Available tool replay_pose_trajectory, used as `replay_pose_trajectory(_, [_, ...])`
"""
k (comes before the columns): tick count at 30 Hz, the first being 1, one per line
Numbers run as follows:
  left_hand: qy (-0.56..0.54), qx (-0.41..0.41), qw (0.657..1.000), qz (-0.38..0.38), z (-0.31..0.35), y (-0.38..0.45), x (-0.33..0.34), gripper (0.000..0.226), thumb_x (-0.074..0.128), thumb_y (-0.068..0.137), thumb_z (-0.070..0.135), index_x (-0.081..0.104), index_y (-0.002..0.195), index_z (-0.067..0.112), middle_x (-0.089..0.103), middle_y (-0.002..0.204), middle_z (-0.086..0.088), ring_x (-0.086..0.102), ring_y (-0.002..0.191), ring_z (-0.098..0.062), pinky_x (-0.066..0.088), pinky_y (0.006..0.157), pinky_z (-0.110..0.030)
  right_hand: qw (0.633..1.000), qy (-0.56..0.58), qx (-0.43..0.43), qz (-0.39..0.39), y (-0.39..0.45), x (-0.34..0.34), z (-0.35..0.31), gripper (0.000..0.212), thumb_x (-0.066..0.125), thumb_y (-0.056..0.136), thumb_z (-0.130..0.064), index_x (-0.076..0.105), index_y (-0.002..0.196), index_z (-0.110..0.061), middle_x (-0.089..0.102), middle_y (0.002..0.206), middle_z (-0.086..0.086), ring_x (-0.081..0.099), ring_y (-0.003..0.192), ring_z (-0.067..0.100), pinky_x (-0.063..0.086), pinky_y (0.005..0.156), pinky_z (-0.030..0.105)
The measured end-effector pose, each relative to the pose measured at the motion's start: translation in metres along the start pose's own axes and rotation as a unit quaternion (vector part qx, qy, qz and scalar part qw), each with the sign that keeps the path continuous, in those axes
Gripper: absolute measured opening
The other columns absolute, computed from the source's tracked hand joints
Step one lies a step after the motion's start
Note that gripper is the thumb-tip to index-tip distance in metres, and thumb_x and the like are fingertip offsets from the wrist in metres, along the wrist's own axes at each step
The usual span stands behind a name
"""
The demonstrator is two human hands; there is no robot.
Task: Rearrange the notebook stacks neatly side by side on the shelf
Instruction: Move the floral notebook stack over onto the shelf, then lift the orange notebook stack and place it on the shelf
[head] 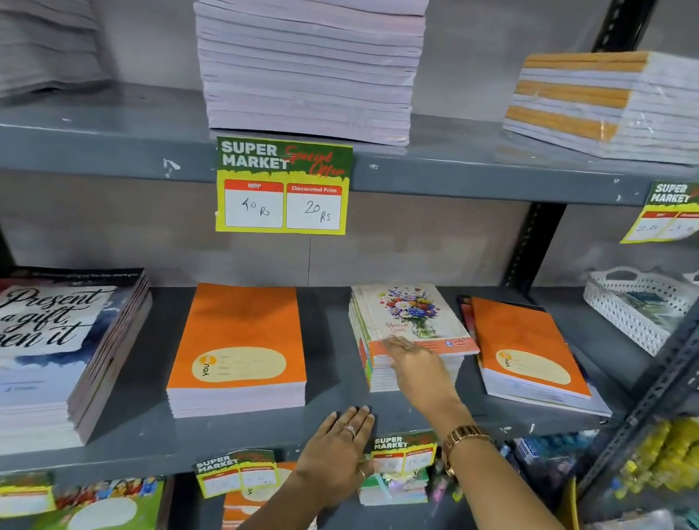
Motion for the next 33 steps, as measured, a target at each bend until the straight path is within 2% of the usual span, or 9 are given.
replay_pose_trajectory(4, [-0.015, -0.010, 1.000, 0.005, 0.001, 0.004, 0.001, 0.064, 0.029, 0.099, 0.044, 0.000, 0.151, 0.018, -0.003, 0.161, 0.001, -0.004, 0.149, -0.017, -0.005, 0.120, -0.032, 0.998, 0.065, -0.022, 0.000, -0.003, -0.005, 0.006, 0.046, 0.045, 0.093, -0.009, 0.041, 0.139, -0.013, 0.044, 0.147, 0.007, 0.038, 0.137, 0.020, 0.036, 0.112, 0.035])
replay_pose_trajectory(6, [-0.024, -0.009, 1.000, 0.008, 0.004, 0.008, -0.001, 0.064, 0.027, 0.099, 0.045, 0.001, 0.151, 0.017, -0.002, 0.161, 0.000, -0.002, 0.149, -0.017, -0.004, 0.120, -0.032, 0.996, 0.075, -0.018, 0.032, -0.007, -0.010, 0.018, 0.045, 0.042, 0.094, -0.011, 0.041, 0.139, -0.011, 0.043, 0.147, 0.008, 0.034, 0.139, 0.019, 0.030, 0.115, 0.032])
replay_pose_trajectory(9, [-0.025, 0.005, 0.999, 0.021, 0.014, 0.015, -0.008, 0.063, 0.027, 0.100, 0.043, 0.003, 0.151, 0.014, 0.000, 0.161, -0.001, 0.001, 0.149, -0.016, 0.000, 0.120, -0.031, 0.991, 0.078, 0.046, 0.103, -0.018, -0.019, 0.051, 0.043, 0.039, 0.096, -0.009, 0.041, 0.139, -0.009, 0.044, 0.146, 0.008, 0.034, 0.139, 0.019, 0.026, 0.115, 0.030])
replay_pose_trajectory(13, [-0.043, 0.015, 0.998, 0.040, 0.035, 0.032, -0.019, 0.062, 0.028, 0.101, 0.041, 0.007, 0.151, 0.012, 0.006, 0.161, -0.004, 0.006, 0.148, -0.018, 0.006, 0.121, -0.031, 0.988, 0.024, 0.100, 0.117, -0.031, -0.020, 0.091, 0.047, 0.040, 0.093, -0.003, 0.036, 0.140, -0.004, 0.038, 0.149, 0.012, 0.033, 0.140, 0.023, 0.023, 0.117, 0.032])
replay_pose_trajectory(15, [-0.052, 0.025, 0.997, 0.048, 0.050, 0.043, -0.024, 0.061, 0.029, 0.101, 0.040, 0.010, 0.151, 0.011, 0.011, 0.160, -0.006, 0.010, 0.148, -0.020, 0.010, 0.121, -0.032, 0.983, 0.013, 0.138, 0.121, -0.039, -0.021, 0.115, 0.049, 0.045, 0.089, -0.001, 0.040, 0.138, -0.002, 0.042, 0.147, 0.014, 0.037, 0.137, 0.027, 0.028, 0.115, 0.035])
replay_pose_trajectory(21, [-0.087, 0.063, 0.992, 0.073, 0.105, 0.082, -0.033, 0.058, 0.031, 0.101, 0.035, 0.013, 0.150, 0.011, 0.017, 0.159, -0.007, 0.015, 0.147, -0.019, 0.015, 0.120, -0.031, 0.963, 0.037, 0.252, 0.090, -0.066, -0.009, 0.193, 0.043, 0.043, 0.090, 0.000, 0.043, 0.132, 0.005, 0.047, 0.141, 0.020, 0.041, 0.133, 0.029, 0.033, 0.111, 0.036])
replay_pose_trajectory(27, [-0.111, 0.067, 0.988, 0.084, 0.146, 0.123, -0.039, 0.056, 0.032, 0.101, 0.031, 0.015, 0.149, 0.009, 0.017, 0.159, -0.008, 0.014, 0.147, -0.020, 0.016, 0.121, -0.031, 0.950, 0.045, 0.306, 0.045, -0.087, 0.002, 0.249, 0.038, 0.041, 0.093, -0.006, 0.044, 0.130, 0.003, 0.049, 0.137, 0.018, 0.039, 0.132, 0.028, 0.037, 0.108, 0.036])
replay_pose_trajectory(31, [-0.120, 0.057, 0.987, 0.091, 0.166, 0.147, -0.044, 0.057, 0.032, 0.101, 0.030, 0.012, 0.150, 0.007, 0.010, 0.160, -0.009, 0.010, 0.148, -0.020, 0.013, 0.121, -0.031, 0.936, 0.060, 0.345, 0.021, -0.098, 0.006, 0.276, 0.030, 0.039, 0.096, -0.014, 0.051, 0.119, 0.001, 0.058, 0.123, 0.017, 0.051, 0.117, 0.030, 0.046, 0.092, 0.036])
replay_pose_trajectory(33, [-0.136, 0.041, 0.986, 0.091, 0.175, 0.159, -0.046, 0.059, 0.033, 0.101, 0.028, 0.010, 0.150, 0.005, 0.006, 0.160, -0.010, 0.007, 0.148, -0.021, 0.013, 0.121, -0.031, 0.928, 0.055, 0.368, 0.009, -0.101, 0.007, 0.290, 0.031, 0.039, 0.097, -0.019, 0.051, 0.117, 0.001, 0.060, 0.119, 0.018, 0.053, 0.114, 0.031, 0.047, 0.089, 0.036])
Point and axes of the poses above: each hand's wrist, its own y-axis towards the middle knuckle, its own x-axis out of the palm, z = x × y, the point moved 8 cm from there along y, towards the middle knuckle
